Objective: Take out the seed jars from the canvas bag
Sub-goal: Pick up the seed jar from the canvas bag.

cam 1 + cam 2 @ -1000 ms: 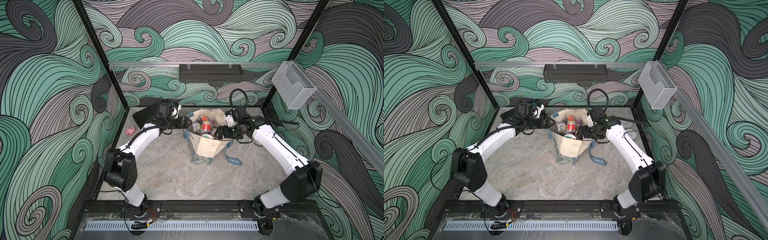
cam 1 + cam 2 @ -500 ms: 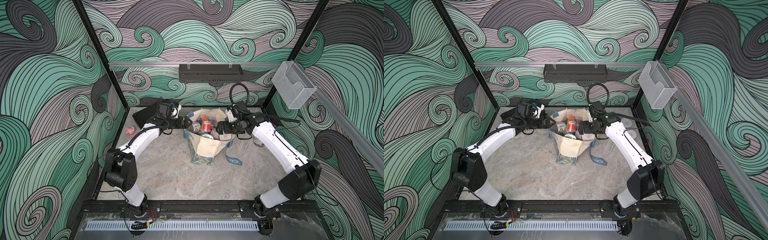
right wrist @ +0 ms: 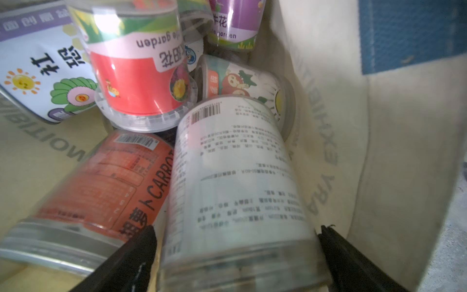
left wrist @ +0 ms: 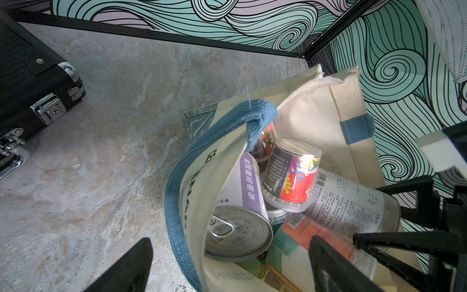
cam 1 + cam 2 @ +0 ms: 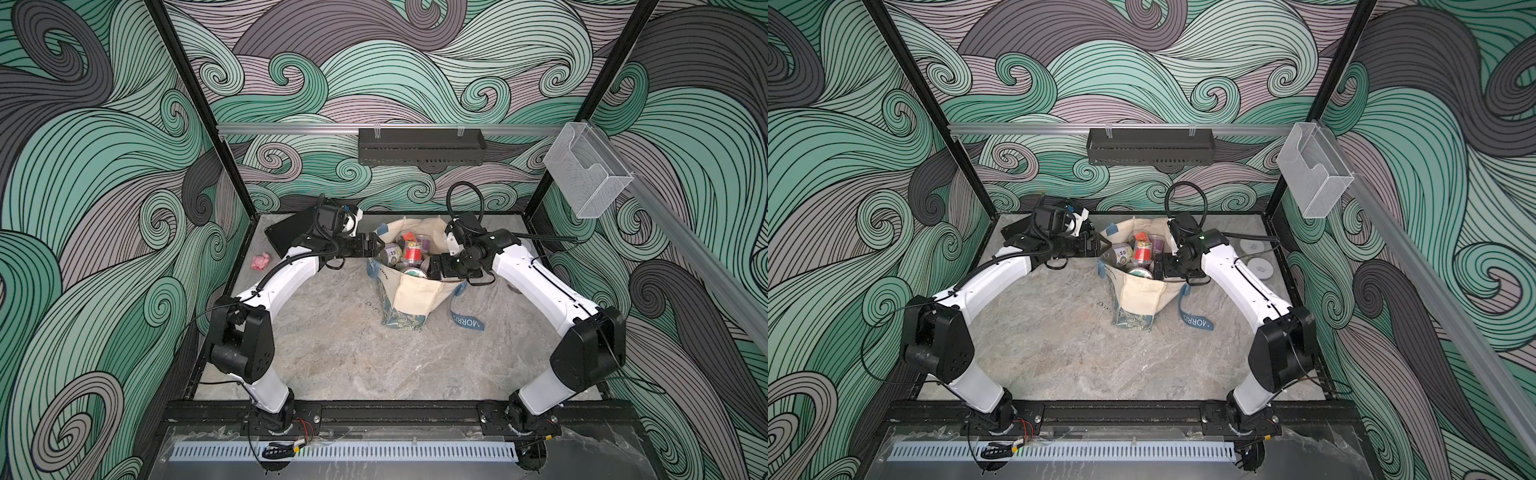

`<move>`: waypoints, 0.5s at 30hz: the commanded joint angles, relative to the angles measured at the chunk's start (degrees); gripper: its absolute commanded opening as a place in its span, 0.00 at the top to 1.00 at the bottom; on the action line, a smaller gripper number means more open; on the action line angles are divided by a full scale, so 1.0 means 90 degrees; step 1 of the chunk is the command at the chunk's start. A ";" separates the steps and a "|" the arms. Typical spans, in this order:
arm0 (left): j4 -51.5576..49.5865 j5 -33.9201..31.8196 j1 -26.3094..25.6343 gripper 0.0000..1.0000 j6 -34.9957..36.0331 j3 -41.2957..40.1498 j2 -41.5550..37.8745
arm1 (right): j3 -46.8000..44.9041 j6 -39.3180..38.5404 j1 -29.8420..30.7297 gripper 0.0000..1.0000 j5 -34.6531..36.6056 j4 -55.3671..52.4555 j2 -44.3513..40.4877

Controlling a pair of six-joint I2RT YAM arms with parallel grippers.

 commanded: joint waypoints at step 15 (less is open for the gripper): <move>-0.0043 0.0072 0.0025 0.06 -0.0034 0.0238 0.0024 | 0.0381 0.0539 0.0304 0.21 0.0092 0.0075 -0.0509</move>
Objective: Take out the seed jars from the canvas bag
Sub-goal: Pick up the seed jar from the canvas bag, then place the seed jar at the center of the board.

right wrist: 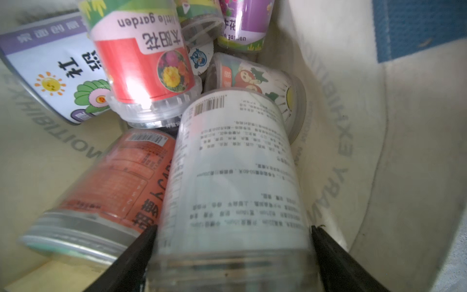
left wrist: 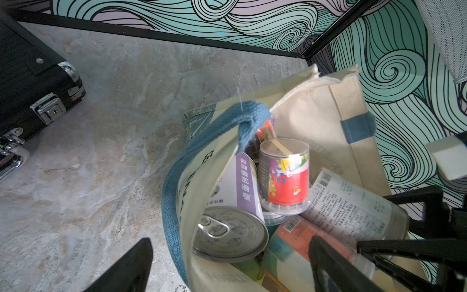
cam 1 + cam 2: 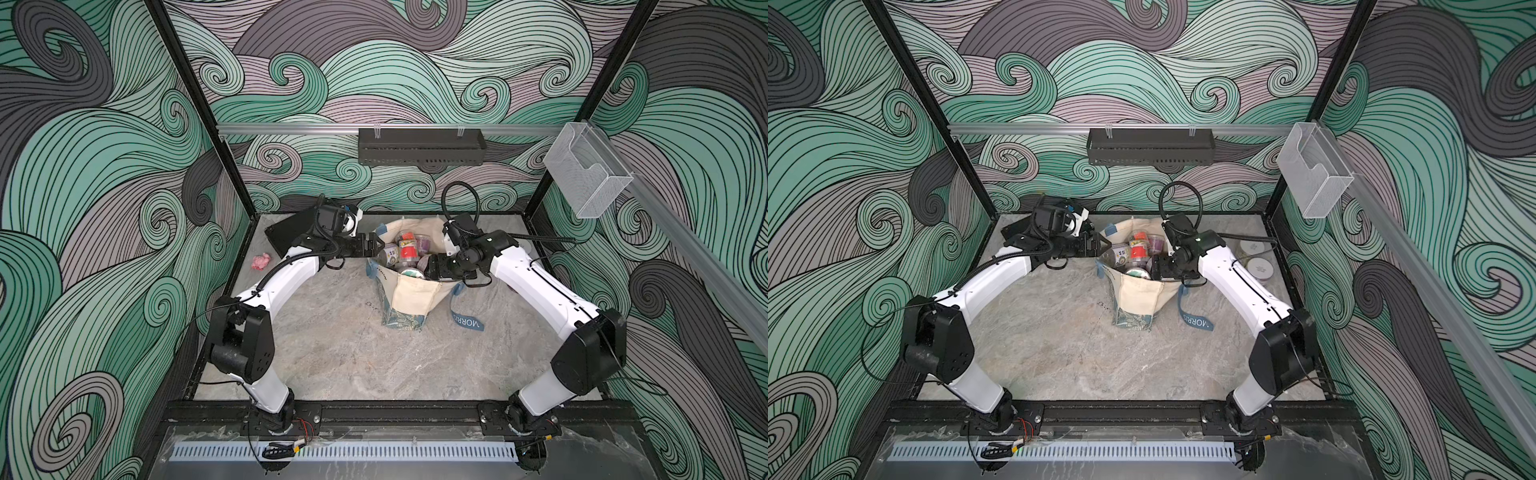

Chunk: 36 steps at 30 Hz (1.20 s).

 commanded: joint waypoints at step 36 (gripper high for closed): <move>-0.0059 0.0039 0.0026 0.05 -0.0017 0.0225 0.0021 | -0.0669 0.0979 -0.2499 0.26 -0.0652 -0.0143 -0.2814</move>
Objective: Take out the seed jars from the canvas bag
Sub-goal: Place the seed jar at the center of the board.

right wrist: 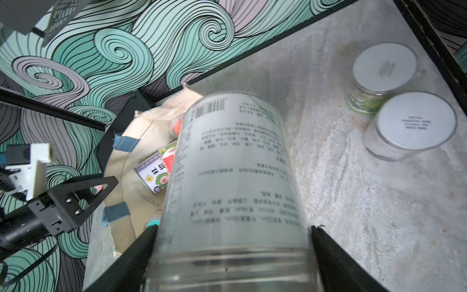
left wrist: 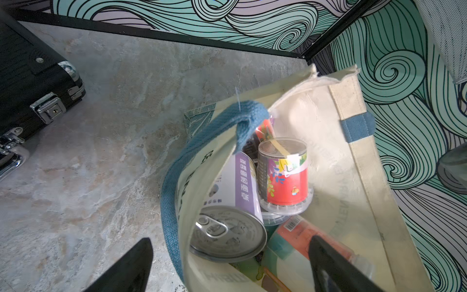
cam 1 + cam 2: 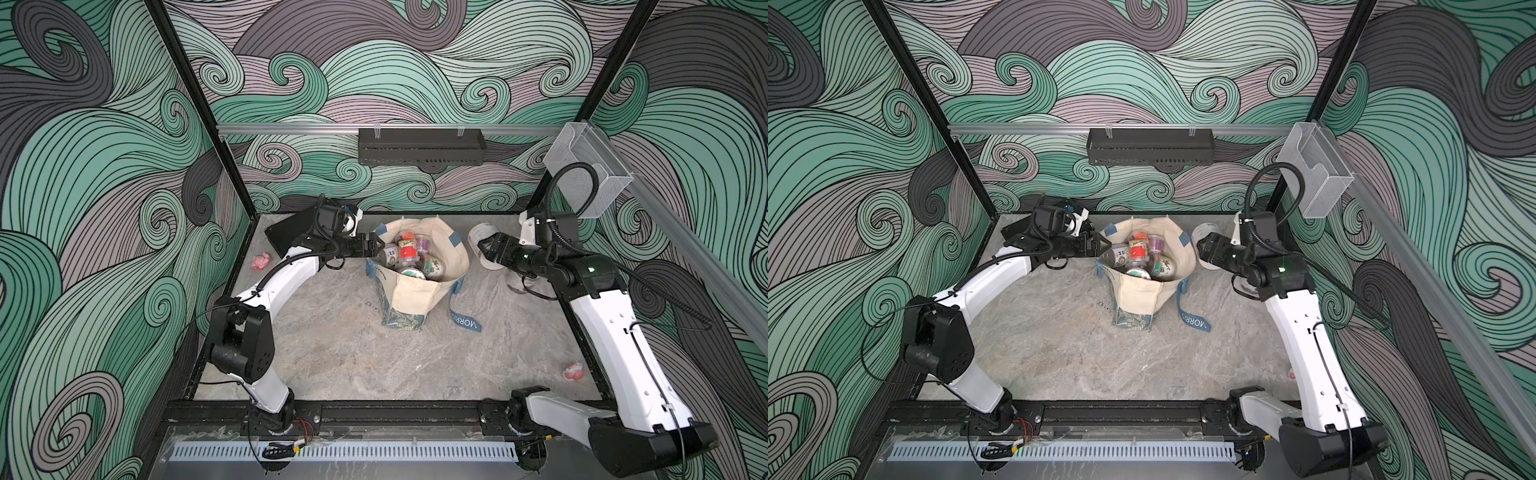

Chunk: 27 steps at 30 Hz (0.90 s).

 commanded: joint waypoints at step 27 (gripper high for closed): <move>0.0008 0.0088 0.0021 0.05 -0.0046 0.0199 -0.0099 | -0.2089 0.1845 -0.2681 0.28 0.0361 -0.0495 0.0627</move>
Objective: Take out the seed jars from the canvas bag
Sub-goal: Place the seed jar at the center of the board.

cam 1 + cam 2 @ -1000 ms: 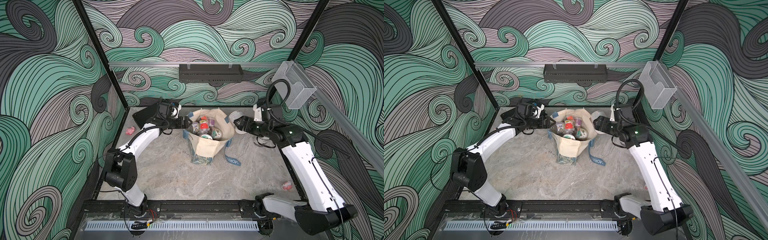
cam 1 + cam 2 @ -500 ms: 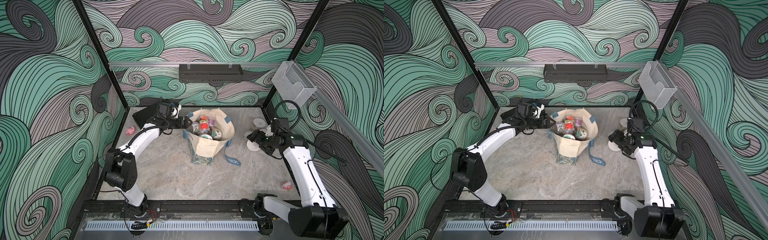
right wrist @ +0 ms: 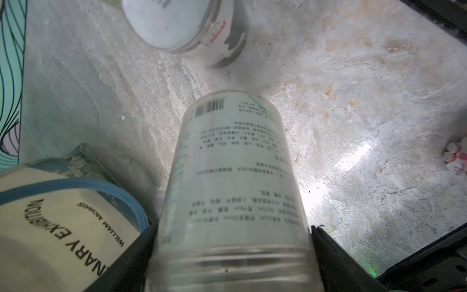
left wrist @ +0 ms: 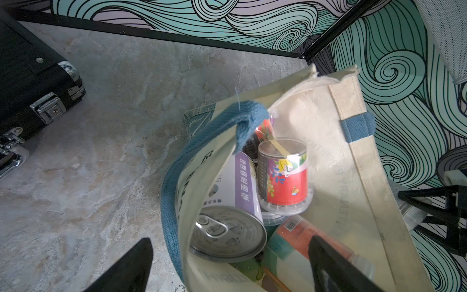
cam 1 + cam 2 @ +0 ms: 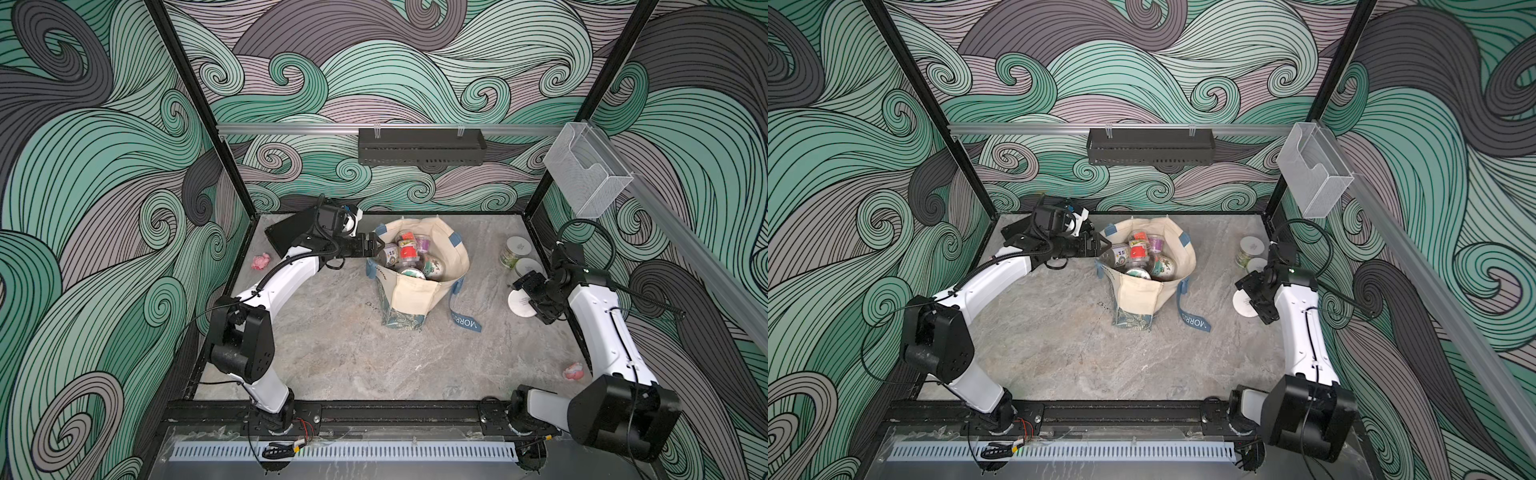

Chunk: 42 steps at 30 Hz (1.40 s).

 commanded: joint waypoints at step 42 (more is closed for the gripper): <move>-0.0032 0.0032 0.0033 0.05 0.0000 0.0209 -0.0088 | 0.0934 0.0212 -0.1759 0.01 -0.0776 0.0302 0.1726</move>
